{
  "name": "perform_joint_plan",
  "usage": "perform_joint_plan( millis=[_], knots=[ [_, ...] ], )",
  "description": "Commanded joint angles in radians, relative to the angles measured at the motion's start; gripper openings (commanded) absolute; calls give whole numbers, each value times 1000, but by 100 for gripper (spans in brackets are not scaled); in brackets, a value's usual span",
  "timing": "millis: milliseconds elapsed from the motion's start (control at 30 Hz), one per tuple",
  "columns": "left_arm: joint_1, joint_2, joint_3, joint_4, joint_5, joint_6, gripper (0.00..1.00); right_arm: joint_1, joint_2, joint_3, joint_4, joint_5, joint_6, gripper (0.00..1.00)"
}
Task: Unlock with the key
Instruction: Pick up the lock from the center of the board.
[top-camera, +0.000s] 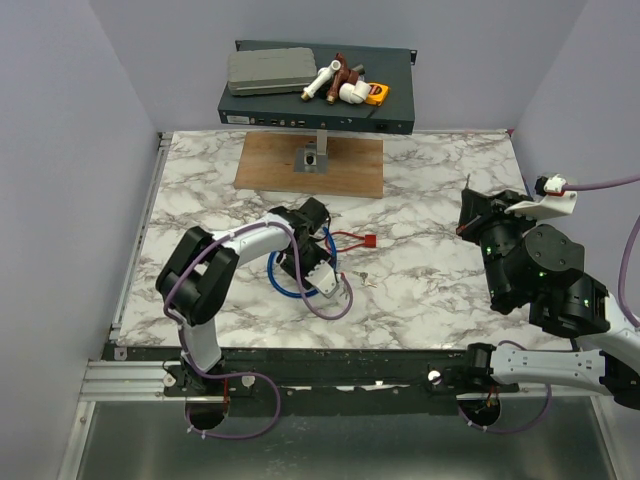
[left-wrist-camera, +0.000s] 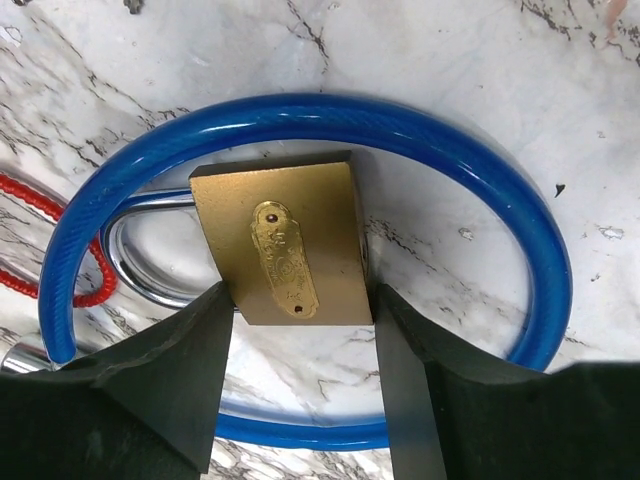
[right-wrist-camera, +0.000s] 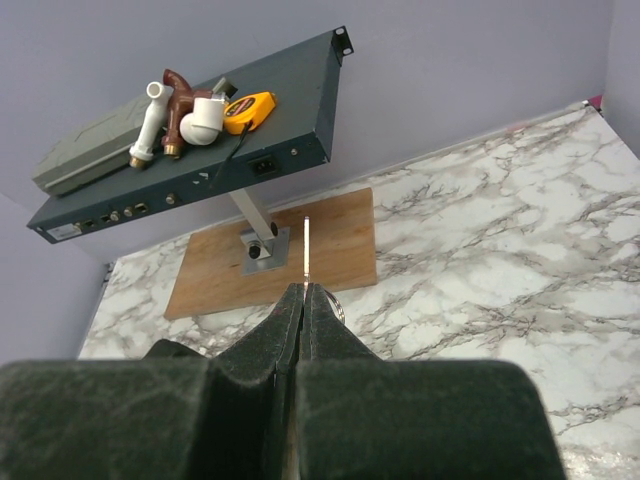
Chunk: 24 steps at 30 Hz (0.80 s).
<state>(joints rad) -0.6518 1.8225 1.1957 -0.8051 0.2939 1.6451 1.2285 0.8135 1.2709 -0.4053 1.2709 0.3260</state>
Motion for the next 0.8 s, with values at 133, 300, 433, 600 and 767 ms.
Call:
perform_joint_plan(
  millis=[133, 300, 433, 600, 767],
  knots=[
    [-52, -49, -80, -27, 18, -26, 52, -1, 2, 25, -17, 10, 14, 1],
    [-66, -10, -41, -44, 4, -52, 54, 0, 5, 35, -31, 6, 20, 1],
    [-66, 8, -32, -47, -9, -58, 59, 0, 10, 44, -47, 6, 30, 1],
    [-66, 13, -34, -43, -9, -57, 70, 0, 15, 45, -49, 4, 30, 1],
    [-66, 28, -26, -52, -13, -53, 65, 0, 14, 41, -49, 7, 29, 1]
  ],
)
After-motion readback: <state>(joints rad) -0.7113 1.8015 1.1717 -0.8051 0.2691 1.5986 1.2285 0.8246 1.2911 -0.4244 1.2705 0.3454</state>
